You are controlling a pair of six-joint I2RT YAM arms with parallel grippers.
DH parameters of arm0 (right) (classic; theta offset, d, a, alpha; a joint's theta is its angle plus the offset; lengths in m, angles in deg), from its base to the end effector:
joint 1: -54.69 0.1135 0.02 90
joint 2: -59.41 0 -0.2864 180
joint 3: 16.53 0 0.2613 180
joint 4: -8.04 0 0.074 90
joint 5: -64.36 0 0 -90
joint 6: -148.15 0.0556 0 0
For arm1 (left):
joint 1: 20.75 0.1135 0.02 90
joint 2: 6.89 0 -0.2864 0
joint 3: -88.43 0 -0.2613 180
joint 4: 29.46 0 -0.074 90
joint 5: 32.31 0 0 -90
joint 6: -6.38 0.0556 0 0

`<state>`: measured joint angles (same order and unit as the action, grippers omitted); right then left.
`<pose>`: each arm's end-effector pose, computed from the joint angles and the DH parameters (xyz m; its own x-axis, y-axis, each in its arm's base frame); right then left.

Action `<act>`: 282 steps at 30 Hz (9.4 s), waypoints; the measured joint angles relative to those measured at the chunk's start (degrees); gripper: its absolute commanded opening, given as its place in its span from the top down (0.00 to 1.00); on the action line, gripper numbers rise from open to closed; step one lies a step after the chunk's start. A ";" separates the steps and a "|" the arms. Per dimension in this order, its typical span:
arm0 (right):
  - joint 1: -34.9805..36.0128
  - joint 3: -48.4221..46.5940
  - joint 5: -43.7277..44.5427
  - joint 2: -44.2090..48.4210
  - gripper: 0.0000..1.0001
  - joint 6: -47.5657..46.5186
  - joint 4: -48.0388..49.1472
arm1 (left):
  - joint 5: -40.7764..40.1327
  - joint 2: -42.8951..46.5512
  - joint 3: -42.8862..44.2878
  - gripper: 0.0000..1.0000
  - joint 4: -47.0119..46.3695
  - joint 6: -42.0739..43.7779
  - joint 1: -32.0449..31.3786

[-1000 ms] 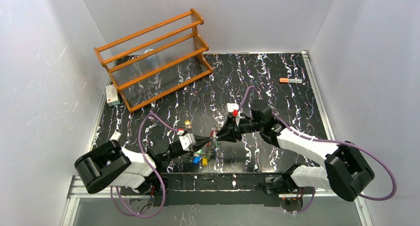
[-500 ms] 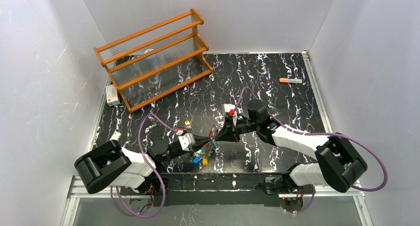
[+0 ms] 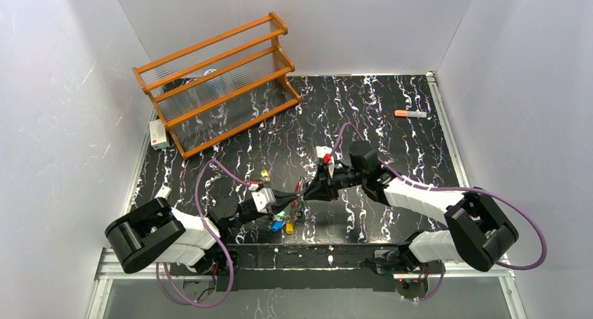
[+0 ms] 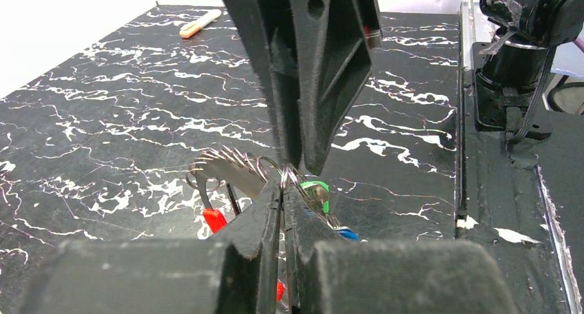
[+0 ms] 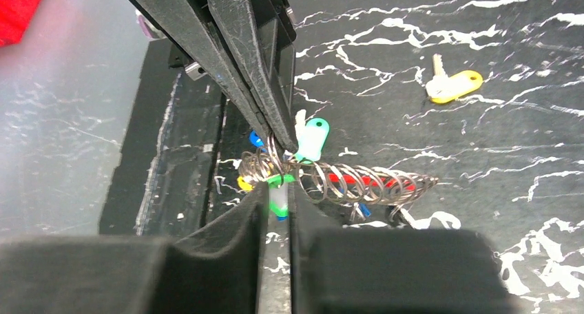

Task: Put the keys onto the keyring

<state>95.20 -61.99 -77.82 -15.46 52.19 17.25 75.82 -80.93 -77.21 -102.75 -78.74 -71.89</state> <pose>0.1800 0.2116 0.2243 -0.1612 -0.2215 -0.9617 -0.9840 -0.0386 0.1738 0.1098 -0.1638 0.1931 0.2262 -0.1519 -0.9622 0.9138 0.3750 0.1556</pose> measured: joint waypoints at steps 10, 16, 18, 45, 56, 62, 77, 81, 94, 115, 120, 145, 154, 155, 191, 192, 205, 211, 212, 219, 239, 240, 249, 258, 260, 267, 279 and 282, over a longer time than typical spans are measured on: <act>0.00 0.00 1.11 0.42 0.69 2.34 1.73 | -0.09 0.00 0.00 1.00 0.00 0.00 0.00; 0.00 -0.70 1.11 -1.62 0.99 2.58 1.16 | -0.15 0.00 0.00 1.00 0.09 0.00 0.00; 0.00 -1.03 1.14 -1.99 0.99 2.60 0.55 | -0.37 0.00 -0.15 1.00 0.15 0.02 0.02; 1.31 -2.60 3.39 -6.95 0.99 0.85 -2.23 | -0.52 0.02 -0.42 1.00 1.49 -0.09 0.02; 3.54 -3.80 4.24 -9.90 0.99 2.49 -0.13 | -0.31 0.02 -0.42 1.00 1.51 -0.50 0.02; 3.82 -2.14 5.99 -9.79 0.75 6.03 5.40 | -0.72 0.02 -0.42 1.00 0.76 -0.57 0.09; 4.31 5.09 14.95 6.86 0.51 3.26 8.02 | -0.76 1.53 -0.55 1.00 -0.02 -0.61 0.02; 4.31 6.91 14.05 9.29 0.63 1.11 8.59 | -0.74 2.03 -0.55 1.00 -0.02 -0.57 0.02; 4.31 7.54 15.23 6.51 0.42 0.48 9.35 | -0.96 2.16 -0.57 1.00 -0.15 -0.39 0.02; 2.80 12.37 37.13 16.26 0.01 10.29 8.48 | 7.85 -14.75 6.60 0.69 2.58 2.84 0.02; 2.19 12.37 44.15 16.55 0.01 16.41 5.81 | 6.69 -14.25 6.69 0.36 2.64 1.66 0.02; 0.92 6.27 31.69 -0.20 0.33 30.93 -10.45 | -25.40 19.91 8.83 0.27 49.05 -26.36 0.07; 2.75 4.70 23.76 -7.52 0.42 33.24 -6.67 | -27.58 11.76 13.99 0.50 64.87 -28.30 0.09; 2.99 4.42 23.28 -8.22 0.44 33.38 -6.27 | -27.58 9.73 14.91 0.51 65.72 -28.00 0.09; 0.72 -1.16 30.56 -2.10 0.29 27.34 -15.02 | -30.12 11.41 19.34 0.36 65.96 -19.02 1.27; 0.70 -1.16 30.67 -2.10 0.32 26.49 -15.04 | -29.62 13.35 17.94 0.36 65.68 -19.50 1.33; -1.51 -0.90 23.82 -5.11 0.65 29.16 -11.45 | -22.01 27.65 4.26 0.41 55.69 -23.63 1.53; -1.88 2.51 19.21 -9.38 0.70 36.06 -5.14 | -20.11 27.52 4.04 0.41 52.19 -24.00 1.53; -1.88 3.04 18.88 -9.94 0.70 36.74 -4.42 | -19.93 27.39 4.04 0.41 51.84 -24.00 1.53; -1.88 3.72 18.18 -11.28 0.70 39.43 -0.87 | -19.43 26.25 4.04 0.41 50.60 -24.00 1.53; -1.88 2.34 20.46 -18.03 0.72 42.16 2.84 | -19.87 24.61 4.04 0.46 48.46 -26.29 1.53; -1.88 2.27 20.26 -18.34 0.73 42.23 3.30 | -19.87 24.57 4.04 0.46 48.39 -26.34 1.53; -1.88 2.27 14.25 -17.29 0.70 43.56 8.33 | -19.89 24.57 3.98 0.46 47.65 -26.43 1.53; -1.88 2.27 17.40 -12.11 0.68 41.51 4.96 | -20.28 24.59 3.34 0.46 47.39 -26.40 1.53; -1.88 2.16 17.99 -12.07 0.70 40.94 3.37 | -20.28 24.59 3.26 0.46 47.39 -26.40 1.53; -1.70 0.72 19.08 -12.07 0.77 38.38 -2.38 | -20.26 23.80 3.26 0.46 47.10 -26.38 1.53; 1.99 -0.24 30.25 -7.48 0.62 24.87 -11.93 | -20.24 22.62 3.26 0.47 47.04 -26.34 1.53; 1.99 3.48 30.84 -0.98 0.59 19.50 -8.55 | -20.24 22.77 3.26 0.47 46.90 -26.34 1.53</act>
<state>97.19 -58.52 -46.98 -16.44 71.69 8.70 55.58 -58.16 -73.96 -55.85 -105.08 -70.36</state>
